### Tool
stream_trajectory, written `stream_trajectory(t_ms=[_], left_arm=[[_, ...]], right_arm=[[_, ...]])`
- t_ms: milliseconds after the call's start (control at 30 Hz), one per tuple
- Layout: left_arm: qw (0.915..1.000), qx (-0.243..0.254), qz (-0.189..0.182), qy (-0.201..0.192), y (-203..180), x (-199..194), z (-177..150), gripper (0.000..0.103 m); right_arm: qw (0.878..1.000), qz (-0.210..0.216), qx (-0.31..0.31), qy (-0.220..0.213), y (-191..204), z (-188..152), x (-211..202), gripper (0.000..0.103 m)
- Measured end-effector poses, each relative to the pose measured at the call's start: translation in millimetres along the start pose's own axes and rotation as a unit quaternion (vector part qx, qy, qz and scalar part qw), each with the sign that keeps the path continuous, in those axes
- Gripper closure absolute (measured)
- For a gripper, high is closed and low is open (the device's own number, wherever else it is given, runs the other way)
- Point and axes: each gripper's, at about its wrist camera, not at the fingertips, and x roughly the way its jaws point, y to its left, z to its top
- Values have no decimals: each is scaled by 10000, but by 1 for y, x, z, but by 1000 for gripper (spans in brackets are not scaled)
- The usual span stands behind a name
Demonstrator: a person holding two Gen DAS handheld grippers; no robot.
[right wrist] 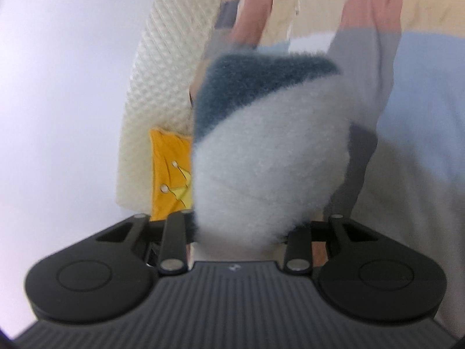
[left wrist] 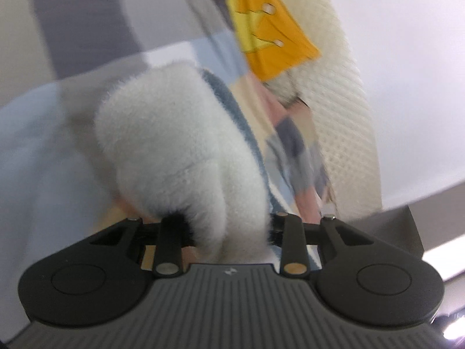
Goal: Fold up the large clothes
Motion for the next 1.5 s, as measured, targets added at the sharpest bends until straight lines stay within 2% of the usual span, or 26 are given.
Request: stream_trajectory(t_ms=[167, 267, 433, 667, 833, 900, 1033, 1167, 1267, 1333, 1500], left_arm=[[9987, 389, -100, 301, -76, 31, -25, 67], [9971, 550, -106, 518, -119, 68, -40, 67], [9939, 675, -113, 869, -176, 146, -63, 67], [9869, 1002, -170, 1256, -248, 281, -83, 67], [9839, 1170, -209, 1338, -275, 379, -85, 67], [9827, 1219, -287, 1366, -279, 415, -86, 67], [9762, 1564, -514, 1410, -270, 461, -87, 67], [9701, 1832, -467, 1524, -244, 496, -91, 67], [9664, 1941, -453, 1623, -218, 505, -98, 67], [9642, 1970, -604, 1672, -203, 505, -98, 67], [9578, 2180, -701, 1738, -179, 486, -104, 67]], right_arm=[[9995, -54, 98, -287, 10, 54, -35, 65], [9985, -191, 74, -502, 15, 94, -46, 65], [9962, -379, 66, -787, 20, 163, -42, 65], [9909, -617, -89, -1197, 24, 264, 9, 65], [9878, -765, -256, -1331, 15, 323, 60, 65], [9880, -678, -369, -1335, 5, 339, 80, 65], [9887, -421, -385, -1385, -30, 363, 110, 65], [9893, -401, -335, -1362, -73, 362, 129, 65], [9908, -508, -283, -1218, -106, 353, 135, 65], [9914, -455, -253, -1197, -122, 344, 132, 65], [9911, -345, -180, -1274, -143, 319, 117, 65]])
